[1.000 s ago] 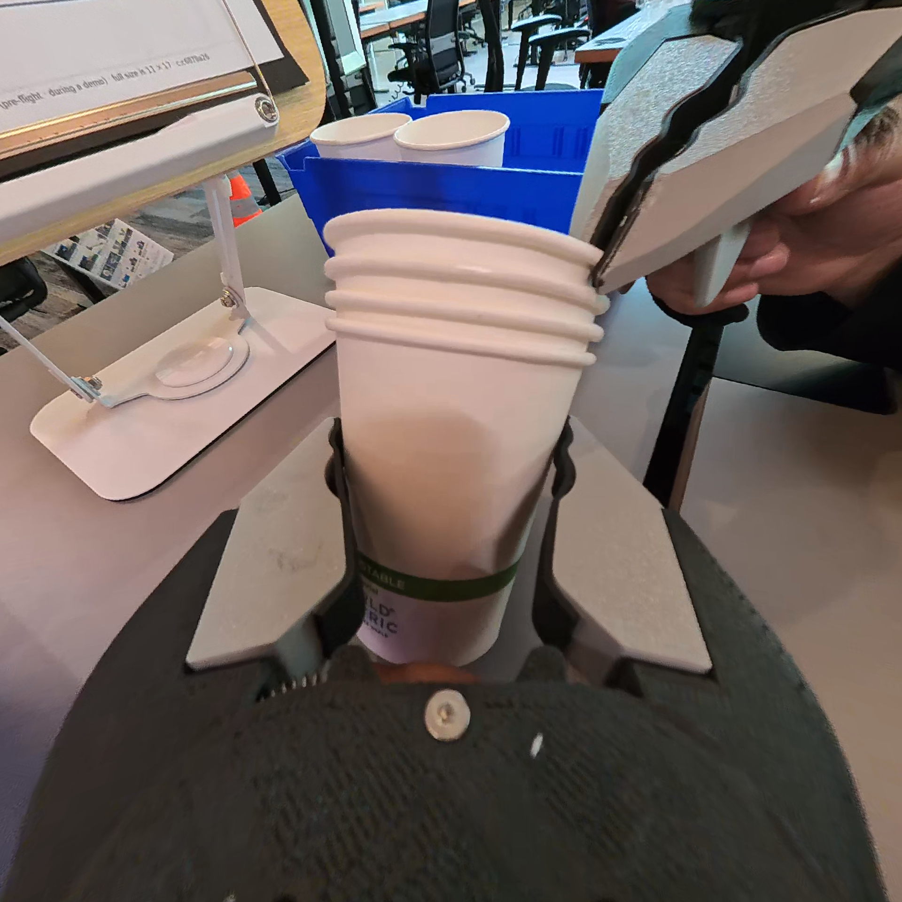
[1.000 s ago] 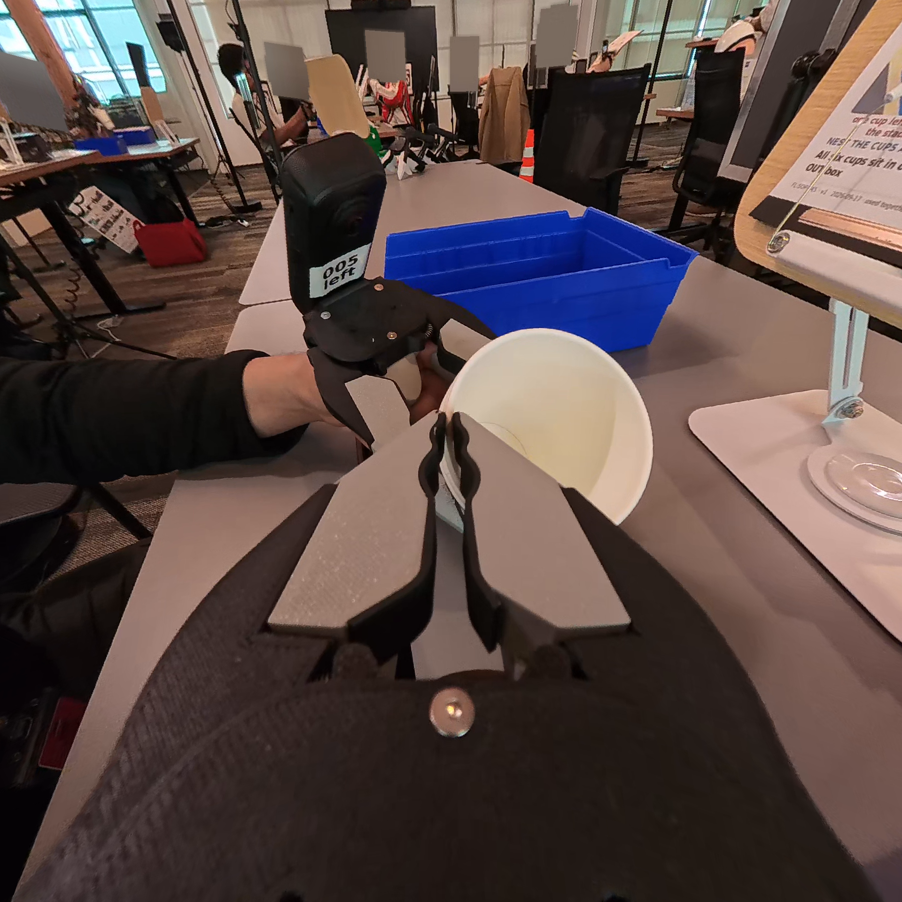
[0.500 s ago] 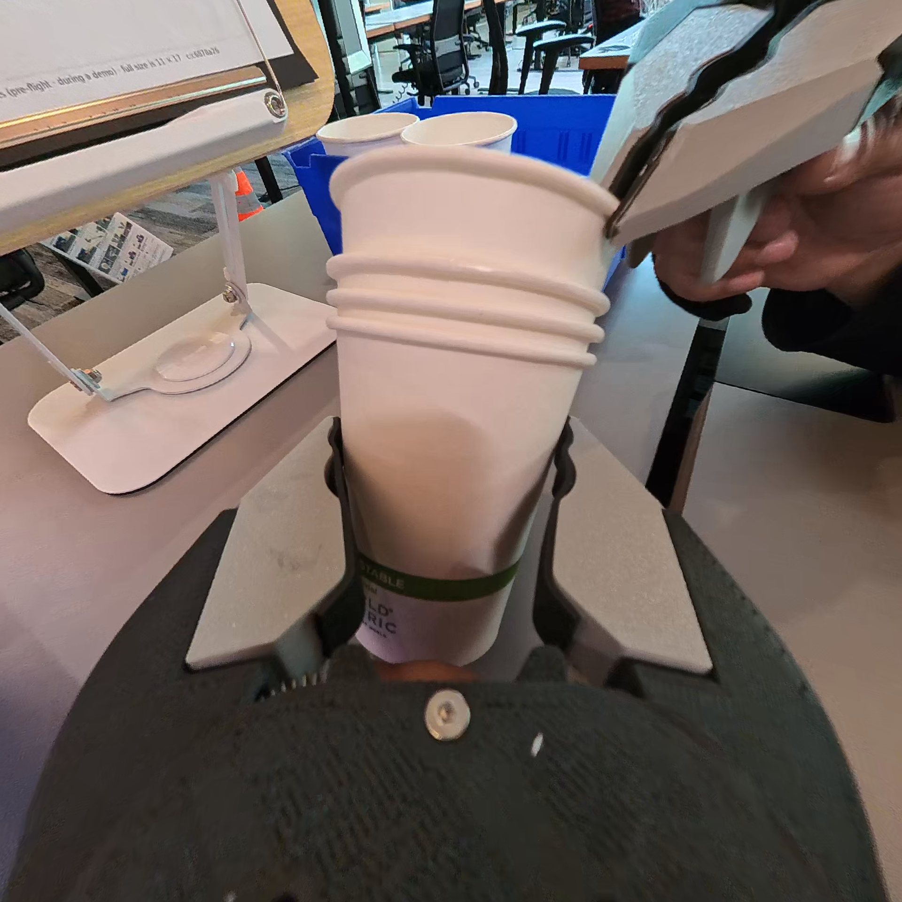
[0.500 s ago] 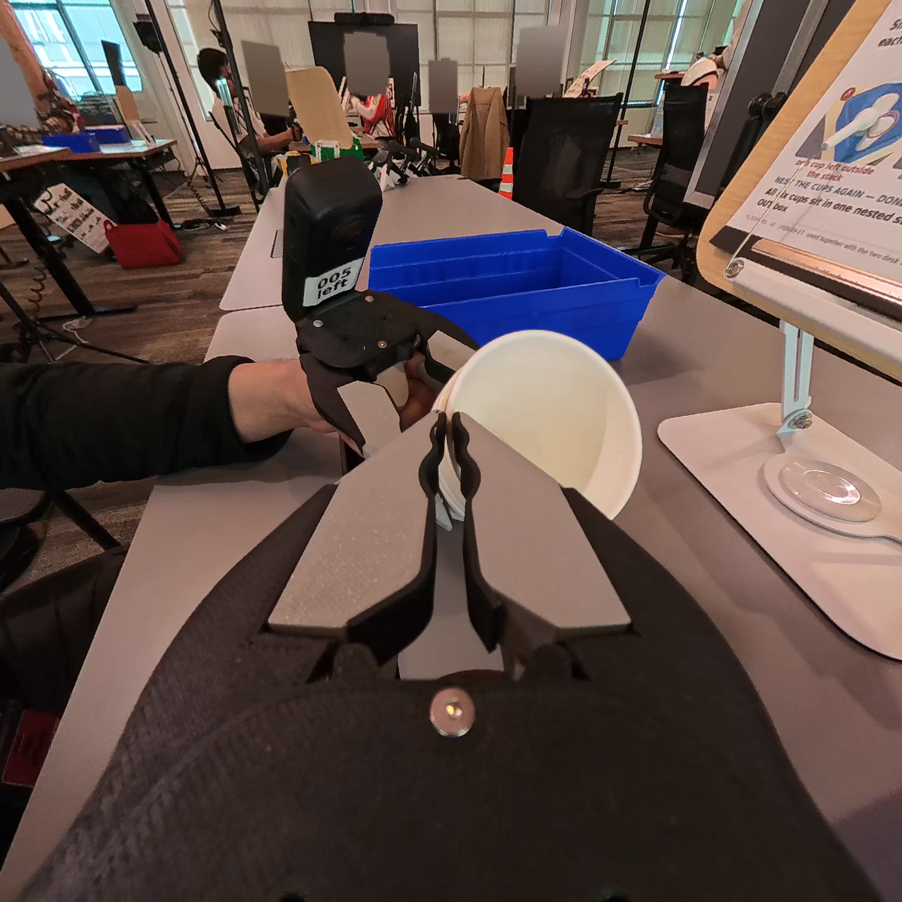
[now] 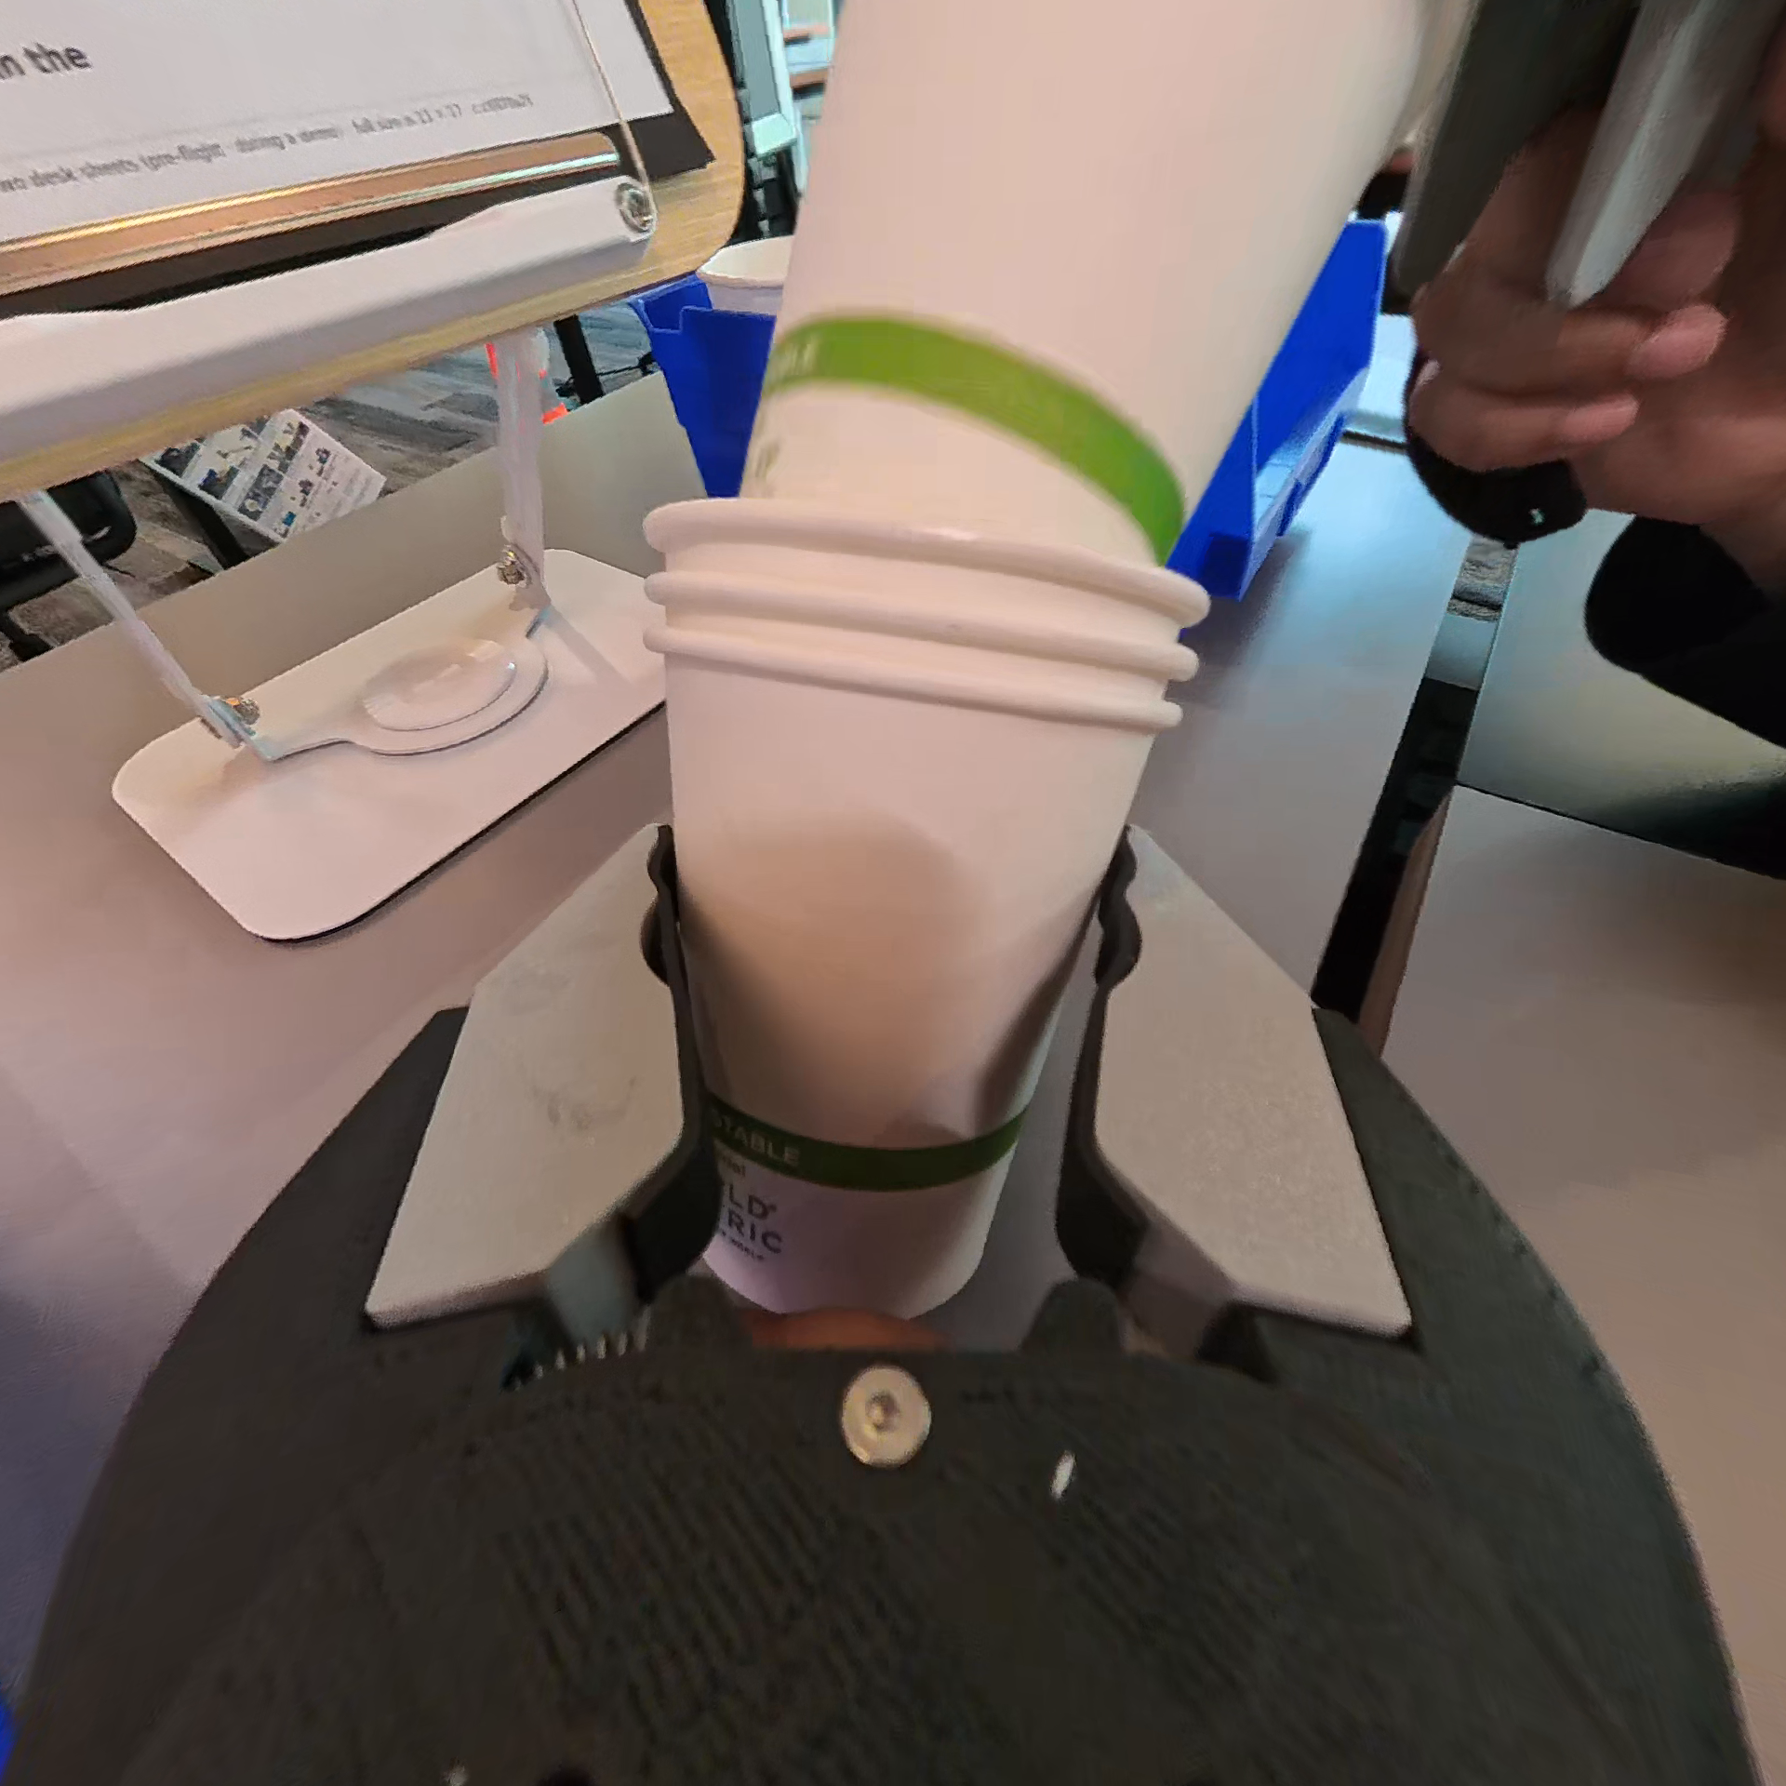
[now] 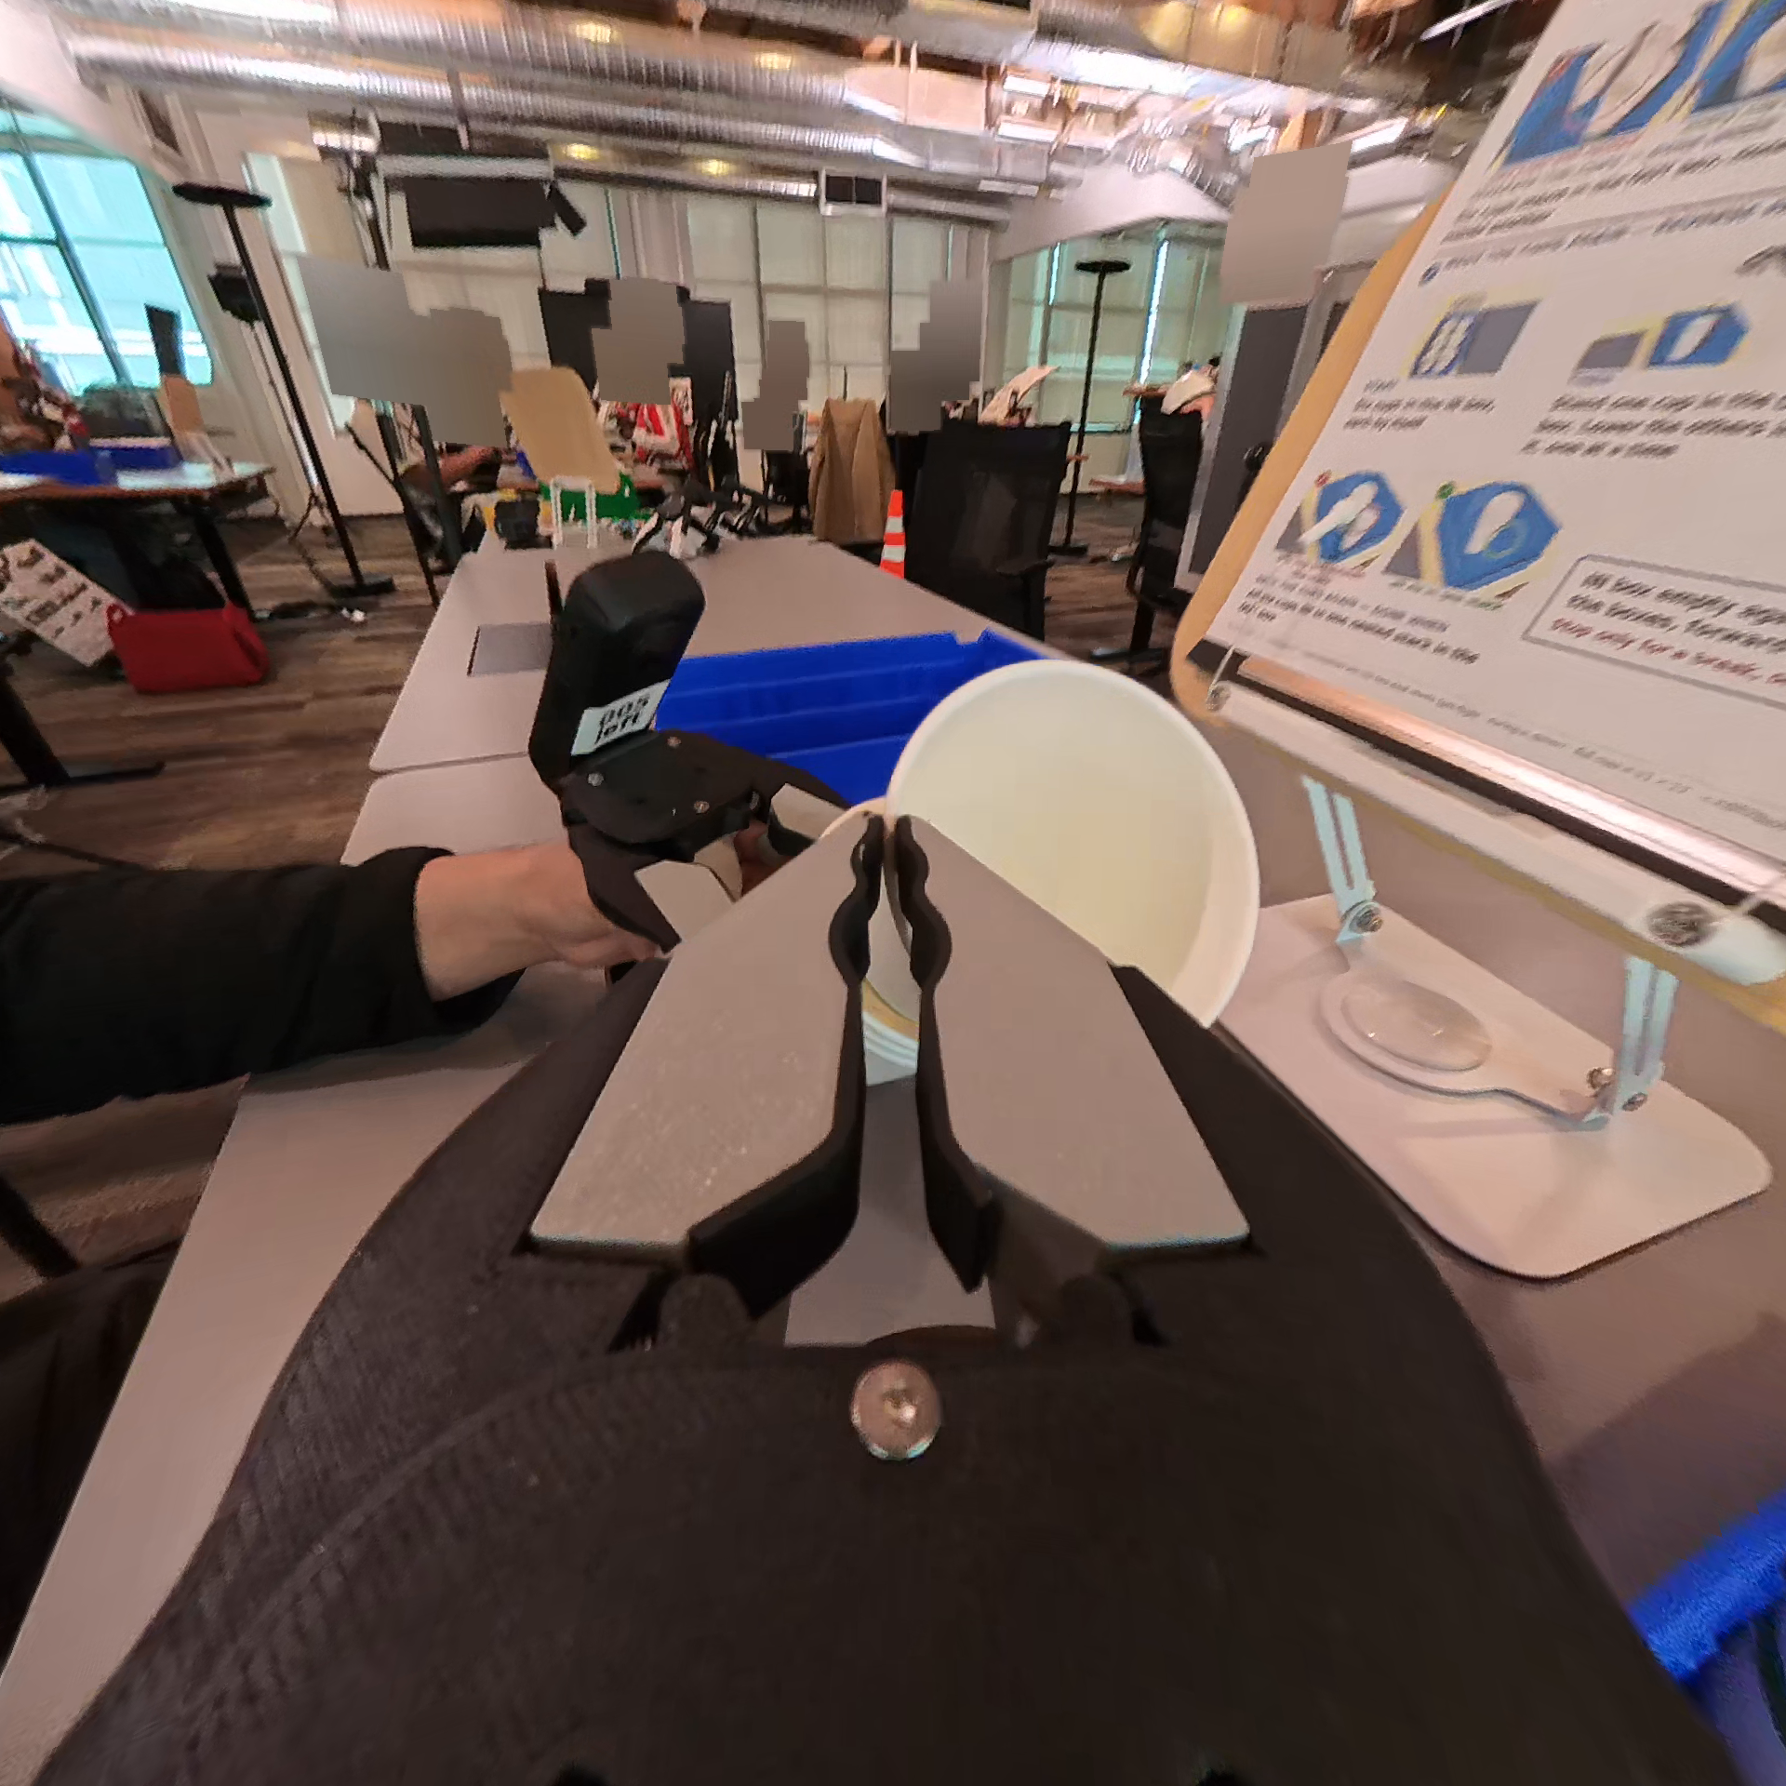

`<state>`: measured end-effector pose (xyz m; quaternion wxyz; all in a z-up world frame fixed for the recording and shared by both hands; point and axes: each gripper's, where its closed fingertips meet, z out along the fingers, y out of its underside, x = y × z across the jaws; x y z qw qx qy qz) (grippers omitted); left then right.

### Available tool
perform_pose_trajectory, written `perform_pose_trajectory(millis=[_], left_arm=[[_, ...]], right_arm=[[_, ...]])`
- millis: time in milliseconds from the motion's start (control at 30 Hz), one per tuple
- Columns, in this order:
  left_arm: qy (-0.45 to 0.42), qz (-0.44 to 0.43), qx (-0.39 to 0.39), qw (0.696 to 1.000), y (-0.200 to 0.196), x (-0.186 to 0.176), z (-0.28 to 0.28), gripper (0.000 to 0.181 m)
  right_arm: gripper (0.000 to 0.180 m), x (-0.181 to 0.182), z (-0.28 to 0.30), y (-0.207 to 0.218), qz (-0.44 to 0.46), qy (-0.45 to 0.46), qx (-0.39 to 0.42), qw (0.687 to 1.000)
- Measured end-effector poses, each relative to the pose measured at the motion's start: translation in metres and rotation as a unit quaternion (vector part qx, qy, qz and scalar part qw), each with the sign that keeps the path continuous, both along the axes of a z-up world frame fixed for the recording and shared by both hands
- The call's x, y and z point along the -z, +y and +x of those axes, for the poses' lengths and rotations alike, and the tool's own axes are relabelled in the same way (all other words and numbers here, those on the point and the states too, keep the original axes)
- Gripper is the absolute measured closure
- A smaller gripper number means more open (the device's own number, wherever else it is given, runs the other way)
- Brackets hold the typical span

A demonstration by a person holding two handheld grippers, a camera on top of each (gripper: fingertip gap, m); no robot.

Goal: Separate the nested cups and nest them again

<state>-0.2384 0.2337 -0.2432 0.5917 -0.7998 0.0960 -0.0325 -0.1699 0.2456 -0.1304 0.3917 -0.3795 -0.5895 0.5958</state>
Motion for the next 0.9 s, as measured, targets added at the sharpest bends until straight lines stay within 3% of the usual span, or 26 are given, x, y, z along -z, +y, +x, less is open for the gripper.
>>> perform_pose_trajectory(millis=[200,467,600,700,900], left_arm=[[-0.006,0.000,-0.013,1.000,0.000,0.000,-0.006,0.094],[-0.019,0.005,-0.023,1.000,0.000,-0.003,-0.011,0.094],[-0.018,0.005,-0.025,1.000,0.001,-0.003,-0.010,0.093],[-0.020,0.009,-0.023,0.999,0.000,-0.005,-0.009,0.093],[-0.023,0.011,-0.026,0.999,0.000,-0.005,-0.011,0.093]], right_arm=[[0.180,-0.043,0.030,0.037,-0.042,0.086,0.051,0.994],[0.180,-0.070,0.100,0.097,-0.011,0.141,0.189,0.972],[0.180,-0.054,0.125,0.128,0.025,0.063,0.256,0.964],[0.180,-0.022,0.128,0.144,0.082,-0.035,0.299,0.950],[0.180,0.035,0.113,0.155,0.206,-0.217,0.311,0.902]])
